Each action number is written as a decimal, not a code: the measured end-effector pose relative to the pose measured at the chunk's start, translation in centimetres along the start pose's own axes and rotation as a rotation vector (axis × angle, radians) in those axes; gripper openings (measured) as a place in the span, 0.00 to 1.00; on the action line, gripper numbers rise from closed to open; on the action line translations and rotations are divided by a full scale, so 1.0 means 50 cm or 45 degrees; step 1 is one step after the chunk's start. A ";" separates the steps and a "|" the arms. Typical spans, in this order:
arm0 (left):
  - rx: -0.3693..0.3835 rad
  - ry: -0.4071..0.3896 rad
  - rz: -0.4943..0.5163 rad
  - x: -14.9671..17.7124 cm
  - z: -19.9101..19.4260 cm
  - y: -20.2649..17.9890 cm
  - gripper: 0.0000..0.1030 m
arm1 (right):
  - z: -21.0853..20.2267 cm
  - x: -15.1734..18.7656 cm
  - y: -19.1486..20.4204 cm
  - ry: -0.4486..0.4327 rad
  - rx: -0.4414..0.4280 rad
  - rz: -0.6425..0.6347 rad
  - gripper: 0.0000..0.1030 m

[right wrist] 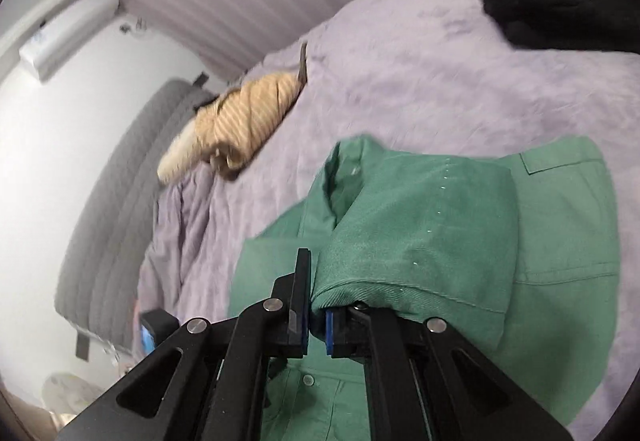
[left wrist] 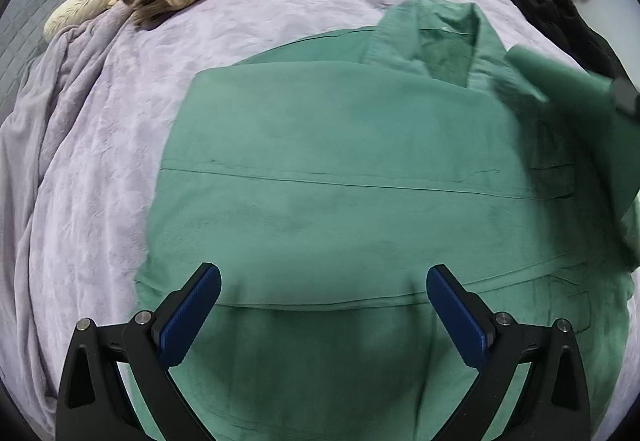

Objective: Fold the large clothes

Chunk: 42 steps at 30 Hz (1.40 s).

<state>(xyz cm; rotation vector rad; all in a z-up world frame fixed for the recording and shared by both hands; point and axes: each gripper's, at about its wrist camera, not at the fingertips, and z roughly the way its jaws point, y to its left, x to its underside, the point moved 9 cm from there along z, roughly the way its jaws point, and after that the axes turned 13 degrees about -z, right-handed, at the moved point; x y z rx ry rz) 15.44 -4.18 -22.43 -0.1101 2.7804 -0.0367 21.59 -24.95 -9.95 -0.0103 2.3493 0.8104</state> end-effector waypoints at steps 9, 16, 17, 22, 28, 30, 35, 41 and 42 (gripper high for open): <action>-0.029 0.036 -0.057 0.006 0.033 0.123 1.00 | 0.217 0.184 -0.021 0.296 0.137 0.166 0.41; -0.012 0.033 -0.085 -0.007 0.025 0.157 1.00 | 0.104 0.121 -0.076 0.043 0.249 0.449 0.29; -0.014 0.025 -0.091 -0.010 0.022 0.165 1.00 | 0.103 0.109 -0.075 0.045 0.281 0.425 0.06; -0.040 -0.014 -0.146 -0.020 0.012 0.220 1.00 | 0.135 0.039 0.056 0.130 0.434 -0.164 0.06; -0.110 0.002 -0.242 -0.021 0.028 0.297 1.00 | 0.298 0.158 0.173 0.536 0.583 -0.786 0.24; -0.113 0.002 -0.249 -0.022 0.031 0.307 1.00 | 0.315 0.204 0.176 0.626 0.565 -0.825 0.55; -0.051 -0.002 -0.211 -0.031 0.031 0.266 1.00 | 0.287 0.252 0.194 0.628 0.462 -0.836 0.65; 0.053 -0.033 -0.127 -0.052 0.009 0.154 1.00 | 0.163 0.189 0.097 0.394 0.284 -0.257 0.65; 0.063 -0.034 -0.124 -0.053 0.006 0.142 1.00 | 0.149 0.175 0.070 0.341 0.262 -0.133 0.65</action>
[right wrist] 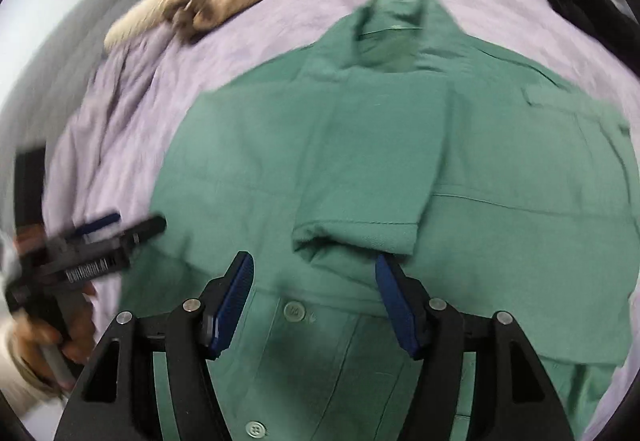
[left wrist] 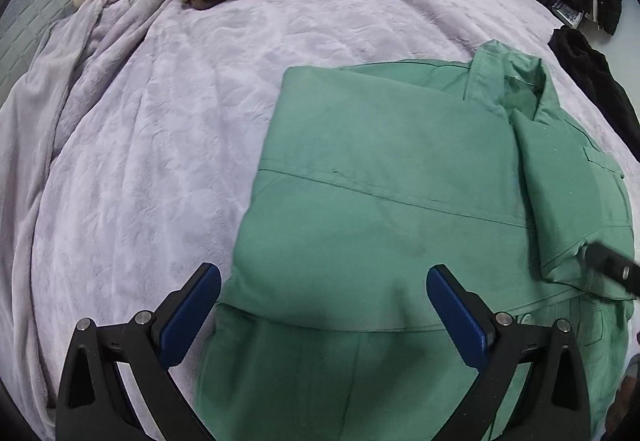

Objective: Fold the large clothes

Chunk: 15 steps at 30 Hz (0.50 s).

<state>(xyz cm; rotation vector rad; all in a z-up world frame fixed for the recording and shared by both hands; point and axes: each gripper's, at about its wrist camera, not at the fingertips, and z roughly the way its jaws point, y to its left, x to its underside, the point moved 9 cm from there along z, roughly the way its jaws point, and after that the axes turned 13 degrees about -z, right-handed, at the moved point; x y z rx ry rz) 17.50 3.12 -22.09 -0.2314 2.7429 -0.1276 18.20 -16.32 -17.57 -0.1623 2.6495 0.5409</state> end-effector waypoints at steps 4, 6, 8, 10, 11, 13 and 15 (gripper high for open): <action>0.025 0.004 0.002 0.014 -0.010 -0.013 1.00 | -0.001 -0.030 -0.114 -0.129 -0.225 0.470 0.65; 0.015 0.010 0.008 0.025 -0.009 -0.003 1.00 | 0.016 -0.033 -0.136 -0.155 -0.307 0.583 0.65; -0.010 0.021 0.009 0.037 -0.004 0.016 1.00 | 0.037 -0.045 -0.140 -0.169 -0.389 0.667 0.52; -0.034 0.028 0.006 0.045 -0.001 0.040 1.00 | 0.048 -0.077 -0.125 -0.205 -0.476 0.675 0.34; -0.045 0.030 0.002 0.048 -0.001 0.049 1.00 | 0.055 -0.102 -0.106 -0.214 -0.493 0.637 0.33; -0.065 0.030 -0.009 0.051 -0.001 0.068 1.00 | 0.074 -0.143 -0.054 -0.189 -0.516 0.533 0.33; -0.085 0.029 -0.023 0.053 -0.001 0.084 1.00 | 0.094 -0.170 0.014 -0.107 -0.511 0.364 0.36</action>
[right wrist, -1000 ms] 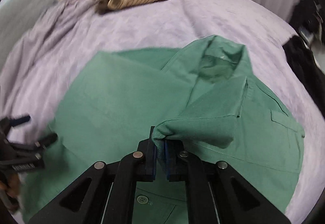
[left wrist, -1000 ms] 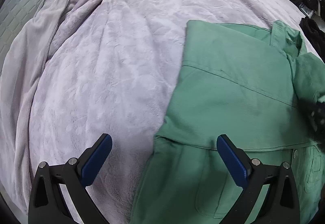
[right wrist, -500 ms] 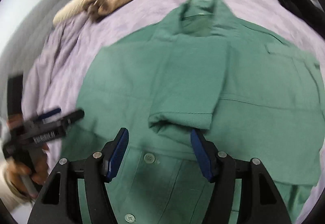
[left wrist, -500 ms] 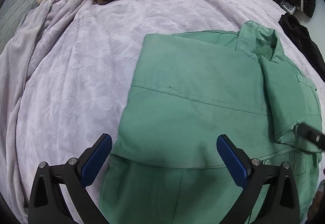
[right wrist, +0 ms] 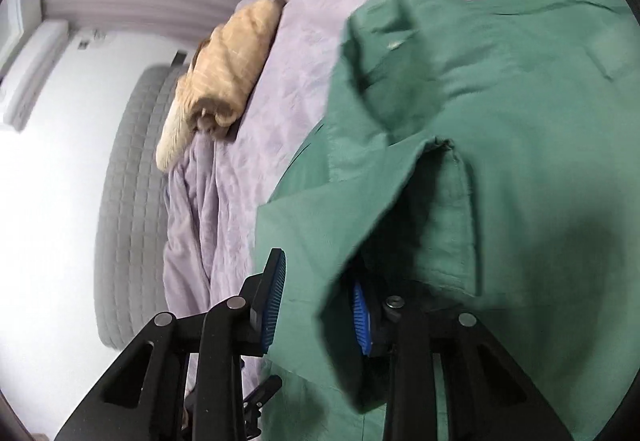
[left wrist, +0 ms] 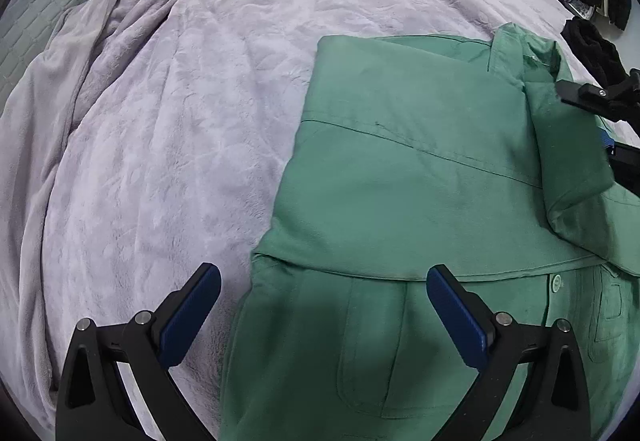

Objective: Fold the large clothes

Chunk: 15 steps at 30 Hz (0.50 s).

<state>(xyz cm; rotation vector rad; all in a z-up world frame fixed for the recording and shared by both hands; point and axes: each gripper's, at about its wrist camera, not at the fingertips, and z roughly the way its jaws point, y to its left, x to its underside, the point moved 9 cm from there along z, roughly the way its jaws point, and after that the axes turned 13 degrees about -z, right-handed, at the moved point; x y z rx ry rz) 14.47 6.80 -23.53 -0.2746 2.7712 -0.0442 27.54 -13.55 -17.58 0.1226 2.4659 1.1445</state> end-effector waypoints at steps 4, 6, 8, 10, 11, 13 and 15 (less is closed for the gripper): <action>0.003 0.036 -0.033 0.004 0.012 0.011 1.00 | 0.094 0.050 0.112 0.274 0.204 -0.410 0.50; 0.034 0.051 -0.045 0.003 0.014 0.000 1.00 | 0.093 0.079 0.135 0.293 0.226 -0.479 0.52; 0.087 0.065 -0.046 -0.005 0.016 -0.024 1.00 | 0.061 0.107 0.120 0.284 0.250 -0.431 0.52; 0.164 0.094 -0.051 -0.016 0.024 -0.058 1.00 | 0.000 0.138 0.068 0.243 0.274 -0.285 0.52; 0.208 0.116 -0.055 -0.022 0.031 -0.078 1.00 | -0.038 0.155 0.032 0.213 0.292 -0.195 0.52; 0.276 0.163 -0.064 -0.034 0.050 -0.122 1.00 | -0.123 0.189 -0.054 0.137 0.332 0.002 0.52; 0.358 0.215 -0.070 -0.041 0.068 -0.168 1.00 | -0.192 0.215 -0.125 0.036 0.355 0.193 0.52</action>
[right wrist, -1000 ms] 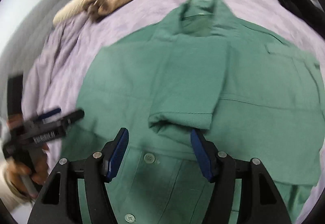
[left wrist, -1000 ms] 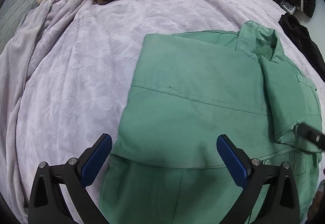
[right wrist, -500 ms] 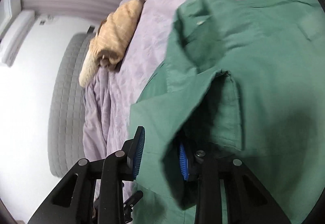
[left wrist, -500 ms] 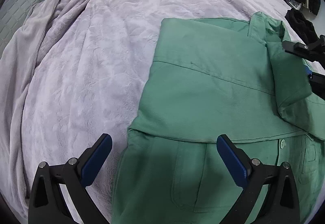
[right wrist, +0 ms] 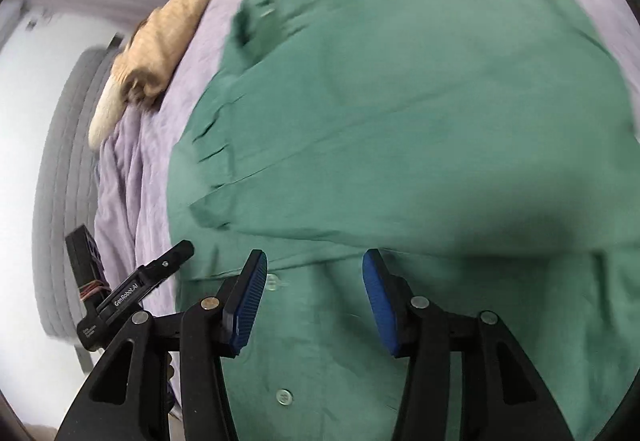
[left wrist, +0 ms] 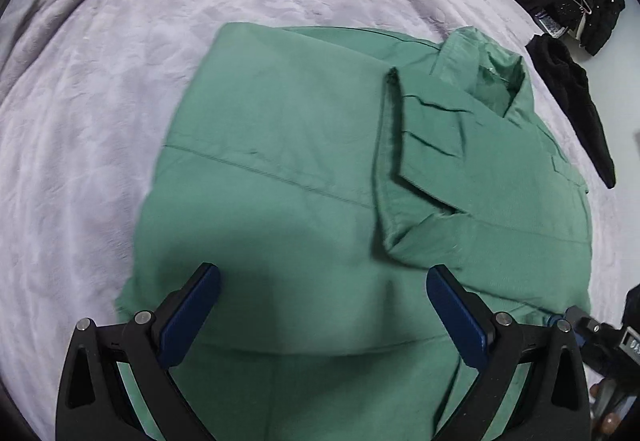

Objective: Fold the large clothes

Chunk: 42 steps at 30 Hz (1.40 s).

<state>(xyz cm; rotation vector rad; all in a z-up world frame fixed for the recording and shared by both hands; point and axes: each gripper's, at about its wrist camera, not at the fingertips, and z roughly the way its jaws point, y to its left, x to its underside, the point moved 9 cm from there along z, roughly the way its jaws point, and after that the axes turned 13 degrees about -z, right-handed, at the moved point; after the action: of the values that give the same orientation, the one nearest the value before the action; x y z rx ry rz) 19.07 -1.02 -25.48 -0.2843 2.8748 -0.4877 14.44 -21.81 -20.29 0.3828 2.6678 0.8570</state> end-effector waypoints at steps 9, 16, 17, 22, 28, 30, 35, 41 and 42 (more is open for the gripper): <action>0.027 0.066 0.082 -0.002 0.072 -0.130 0.28 | -0.144 -0.003 -0.247 -0.476 -0.236 0.663 0.56; 0.108 0.069 0.103 0.007 0.049 -0.158 0.11 | -0.199 -0.027 -0.262 -0.573 -0.153 0.595 0.02; 0.090 0.074 0.113 0.015 0.059 -0.158 0.11 | -0.193 -0.024 -0.267 -0.541 -0.090 0.552 0.02; 0.091 0.059 0.127 0.020 0.065 -0.156 0.11 | -0.157 0.028 -0.338 -0.398 -0.053 0.601 0.02; 0.091 0.060 0.158 0.016 0.063 -0.158 0.11 | -0.252 0.020 -0.288 -0.337 -0.018 0.341 0.21; 0.082 0.054 0.157 0.018 0.062 -0.152 0.11 | -0.282 -0.034 -0.272 -0.367 0.015 0.220 0.67; 0.073 0.049 0.145 0.021 0.060 -0.150 0.11 | -0.230 -0.183 -0.308 -0.329 0.093 0.104 0.75; 0.070 0.045 0.149 0.036 0.042 -0.144 0.11 | -0.123 -0.208 -0.309 -0.154 0.117 0.041 0.06; 0.072 0.040 0.159 0.039 0.041 -0.143 0.11 | -0.133 -0.208 -0.300 -0.170 0.171 -0.026 0.06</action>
<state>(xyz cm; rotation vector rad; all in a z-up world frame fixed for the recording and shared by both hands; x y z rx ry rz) 18.79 -8.73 -25.27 -0.0879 2.8813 -0.5532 19.14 -40.56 -21.96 0.4273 2.6076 0.6254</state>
